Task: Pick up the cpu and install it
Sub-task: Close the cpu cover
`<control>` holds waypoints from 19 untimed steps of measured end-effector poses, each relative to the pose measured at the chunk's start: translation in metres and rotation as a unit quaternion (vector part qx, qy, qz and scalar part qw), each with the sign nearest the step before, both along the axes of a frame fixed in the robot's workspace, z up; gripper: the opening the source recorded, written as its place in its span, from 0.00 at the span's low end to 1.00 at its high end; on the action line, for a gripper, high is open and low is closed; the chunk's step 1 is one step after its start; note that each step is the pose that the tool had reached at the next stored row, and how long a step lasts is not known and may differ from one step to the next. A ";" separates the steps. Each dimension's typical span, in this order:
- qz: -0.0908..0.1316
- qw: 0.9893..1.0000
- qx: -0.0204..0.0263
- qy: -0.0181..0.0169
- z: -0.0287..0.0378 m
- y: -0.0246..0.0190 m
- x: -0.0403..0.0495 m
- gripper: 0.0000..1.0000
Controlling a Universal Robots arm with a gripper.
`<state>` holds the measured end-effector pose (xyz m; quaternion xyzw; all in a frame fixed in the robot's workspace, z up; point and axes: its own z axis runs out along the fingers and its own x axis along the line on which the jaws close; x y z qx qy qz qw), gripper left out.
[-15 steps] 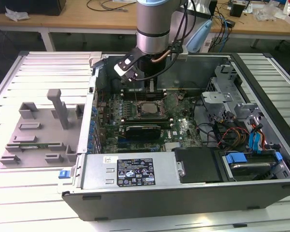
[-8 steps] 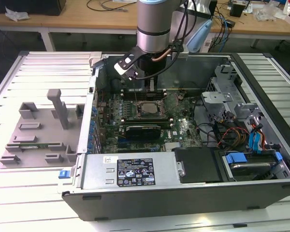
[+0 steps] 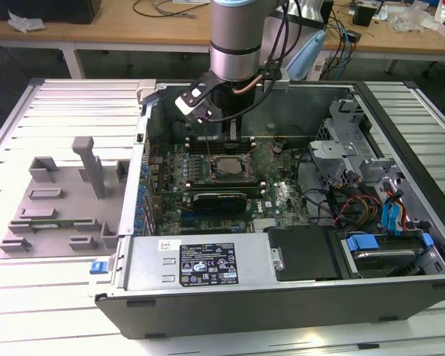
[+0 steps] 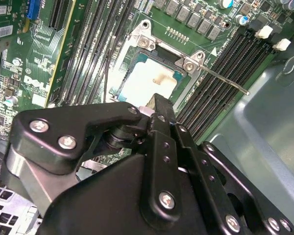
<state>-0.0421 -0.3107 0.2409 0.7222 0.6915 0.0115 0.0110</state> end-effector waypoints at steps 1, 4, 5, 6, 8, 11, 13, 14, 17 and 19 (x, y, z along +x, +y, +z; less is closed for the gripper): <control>0.000 1.000 0.000 0.000 0.0000 0.0000 0.0000 0.11; 0.000 1.000 0.000 0.000 0.0011 -0.0001 0.0000 0.11; 0.000 1.000 0.000 0.000 0.0087 0.0001 0.0000 0.11; 0.000 1.000 0.000 0.000 0.0185 0.0001 0.0000 0.11; 0.000 1.000 0.000 0.000 0.0335 0.0001 0.0000 0.11; 0.000 1.000 0.000 0.000 0.0447 0.0001 0.0000 0.11; 0.000 1.000 0.000 0.000 0.0473 0.0001 0.0040 0.11; 0.000 1.000 0.000 0.000 0.0473 0.0001 0.0077 0.11; 0.000 1.000 0.000 0.000 0.0473 0.0001 0.0230 0.11; 0.000 1.000 0.000 0.000 0.0473 0.0001 0.0313 0.11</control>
